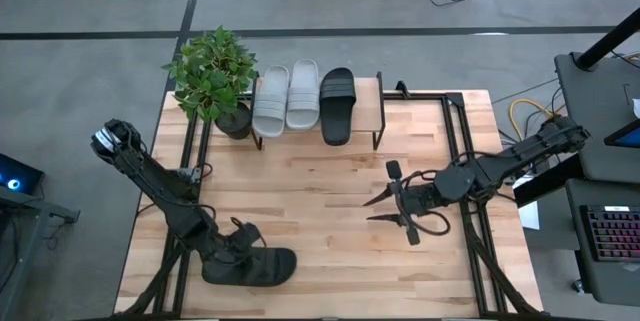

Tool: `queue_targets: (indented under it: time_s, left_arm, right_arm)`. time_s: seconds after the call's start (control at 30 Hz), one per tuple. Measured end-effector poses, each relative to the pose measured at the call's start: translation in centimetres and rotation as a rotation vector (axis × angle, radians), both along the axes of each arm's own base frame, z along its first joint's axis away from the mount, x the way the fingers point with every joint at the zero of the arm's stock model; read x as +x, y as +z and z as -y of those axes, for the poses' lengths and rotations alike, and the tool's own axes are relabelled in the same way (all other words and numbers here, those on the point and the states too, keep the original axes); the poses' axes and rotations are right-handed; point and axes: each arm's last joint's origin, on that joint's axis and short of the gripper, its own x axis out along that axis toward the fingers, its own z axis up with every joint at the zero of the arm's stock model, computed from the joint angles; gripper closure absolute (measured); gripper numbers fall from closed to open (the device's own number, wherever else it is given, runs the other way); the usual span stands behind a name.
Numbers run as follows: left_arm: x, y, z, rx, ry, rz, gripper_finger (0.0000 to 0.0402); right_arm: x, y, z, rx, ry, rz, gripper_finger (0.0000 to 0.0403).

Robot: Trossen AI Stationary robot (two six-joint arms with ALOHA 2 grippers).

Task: Pick and place slides into the shelf
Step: Put the black slipper on the shelf

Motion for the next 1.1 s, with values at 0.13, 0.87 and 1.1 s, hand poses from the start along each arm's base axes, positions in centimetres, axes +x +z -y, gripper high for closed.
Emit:
queue_targets:
  time_s: [0.13,0.87,1.1]
  left_arm:
    - [-0.9,0.0,0.1,-0.014,0.009,-0.058,0.0211]
    - [-3.1,-1.8,-0.9,0.134,0.073,-0.294,0.0210]
    - [-2.0,-4.1,0.3,0.182,0.075,-0.313,0.0210]
  right_arm:
    - [0.0,-0.2,-0.1,0.001,0.003,0.001,0.0274]
    - [-0.1,-0.7,-0.1,0.012,-0.001,-0.019,0.0275]
    - [-0.1,-0.7,-0.1,0.011,-0.001,-0.019,0.0273]
